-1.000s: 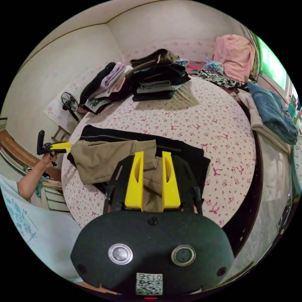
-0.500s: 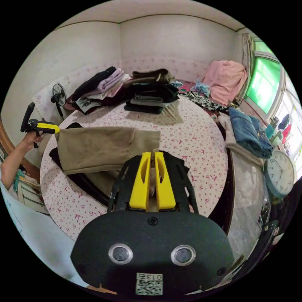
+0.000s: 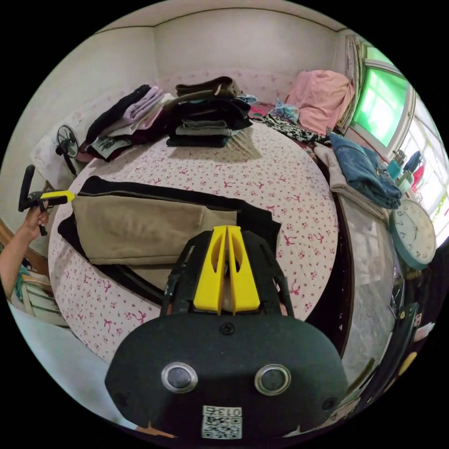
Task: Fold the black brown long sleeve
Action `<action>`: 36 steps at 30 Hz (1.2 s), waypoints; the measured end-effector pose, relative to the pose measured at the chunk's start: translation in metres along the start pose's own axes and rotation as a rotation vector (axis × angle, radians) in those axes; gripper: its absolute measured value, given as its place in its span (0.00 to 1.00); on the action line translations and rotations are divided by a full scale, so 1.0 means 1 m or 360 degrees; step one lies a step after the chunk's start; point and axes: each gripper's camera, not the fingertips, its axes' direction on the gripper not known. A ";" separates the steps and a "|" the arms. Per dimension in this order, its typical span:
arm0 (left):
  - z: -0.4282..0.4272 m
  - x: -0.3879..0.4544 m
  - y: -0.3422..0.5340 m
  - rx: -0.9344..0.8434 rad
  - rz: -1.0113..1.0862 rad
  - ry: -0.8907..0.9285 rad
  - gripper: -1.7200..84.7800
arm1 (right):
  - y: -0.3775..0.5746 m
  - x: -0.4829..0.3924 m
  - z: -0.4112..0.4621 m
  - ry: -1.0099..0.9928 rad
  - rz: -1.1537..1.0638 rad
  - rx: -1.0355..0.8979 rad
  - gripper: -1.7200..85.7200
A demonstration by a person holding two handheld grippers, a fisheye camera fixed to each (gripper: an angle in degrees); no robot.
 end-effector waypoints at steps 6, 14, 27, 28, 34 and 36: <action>0.051 0.014 -0.025 -0.0290 -0.0007 -0.0139 0.02 | 0.002 -0.008 0.038 0.0025 -0.0104 -0.0262 0.02; 0.018 0.082 -0.029 -0.0002 0.0253 -0.0098 0.02 | -0.013 0.011 0.002 -0.0002 -0.0074 -0.0087 0.02; 0.050 0.181 -0.074 0.0028 0.0461 -0.0242 0.02 | -0.036 0.039 0.016 -0.0007 -0.0048 -0.0118 0.02; 0.063 0.190 -0.083 -0.0027 0.0481 -0.0202 0.02 | -0.045 0.037 0.026 0.0012 -0.0071 -0.0136 0.02; 0.111 0.179 -0.093 -0.0262 0.0351 -0.0010 0.02 | -0.052 0.048 0.088 0.0032 -0.0135 -0.0378 0.02; 0.105 0.167 -0.096 -0.0298 0.0223 0.0078 0.02 | -0.055 0.059 0.082 -0.0018 -0.0065 -0.0440 0.02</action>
